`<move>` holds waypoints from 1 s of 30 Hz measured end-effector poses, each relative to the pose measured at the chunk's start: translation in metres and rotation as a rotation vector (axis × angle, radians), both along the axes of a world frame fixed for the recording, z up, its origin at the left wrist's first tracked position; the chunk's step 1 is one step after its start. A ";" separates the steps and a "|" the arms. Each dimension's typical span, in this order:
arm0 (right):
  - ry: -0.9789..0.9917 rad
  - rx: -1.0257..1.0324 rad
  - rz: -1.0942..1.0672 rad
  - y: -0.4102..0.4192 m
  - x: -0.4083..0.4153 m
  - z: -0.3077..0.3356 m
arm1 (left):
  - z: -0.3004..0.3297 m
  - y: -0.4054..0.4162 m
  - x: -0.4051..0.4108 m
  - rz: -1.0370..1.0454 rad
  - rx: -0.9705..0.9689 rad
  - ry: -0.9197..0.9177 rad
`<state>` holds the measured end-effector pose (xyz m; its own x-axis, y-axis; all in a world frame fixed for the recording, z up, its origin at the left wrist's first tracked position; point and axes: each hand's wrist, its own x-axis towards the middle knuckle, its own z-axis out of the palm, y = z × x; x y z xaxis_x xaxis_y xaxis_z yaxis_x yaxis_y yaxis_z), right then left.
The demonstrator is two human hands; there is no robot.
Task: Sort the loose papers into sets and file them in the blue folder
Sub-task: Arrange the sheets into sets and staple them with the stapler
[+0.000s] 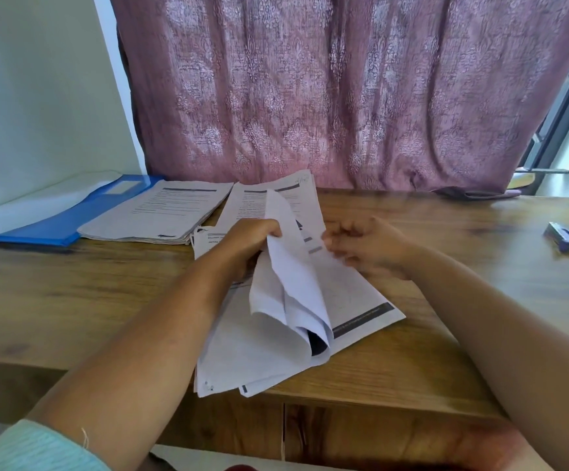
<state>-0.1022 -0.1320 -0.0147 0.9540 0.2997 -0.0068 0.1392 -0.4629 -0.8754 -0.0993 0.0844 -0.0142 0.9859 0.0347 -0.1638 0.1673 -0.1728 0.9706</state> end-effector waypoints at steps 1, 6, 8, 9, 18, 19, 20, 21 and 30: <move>-0.105 -0.192 -0.091 -0.003 0.003 -0.002 | 0.001 0.000 -0.001 0.009 -0.016 0.012; 0.065 -0.221 -0.045 -0.014 0.005 -0.004 | 0.006 -0.001 -0.003 0.042 -0.027 -0.025; 0.064 -0.212 0.031 -0.012 0.004 -0.003 | 0.007 -0.001 -0.003 0.049 -0.017 -0.049; 0.028 -0.215 0.041 -0.010 0.003 -0.001 | 0.007 -0.001 -0.004 0.042 -0.022 -0.058; -0.317 -0.592 0.023 -0.021 0.008 0.007 | 0.009 0.001 -0.003 0.038 0.004 -0.135; -0.365 -0.638 0.009 -0.021 0.007 0.009 | 0.009 0.001 -0.003 0.036 0.014 -0.138; -0.413 -0.671 -0.008 -0.022 0.008 0.009 | 0.009 0.001 -0.003 0.030 0.020 -0.141; -0.443 -0.690 -0.027 -0.022 0.008 0.010 | 0.007 0.001 -0.002 0.025 0.022 -0.145; -0.579 -0.151 -0.691 -0.068 0.026 0.021 | 0.005 0.000 -0.001 0.010 -0.017 -0.180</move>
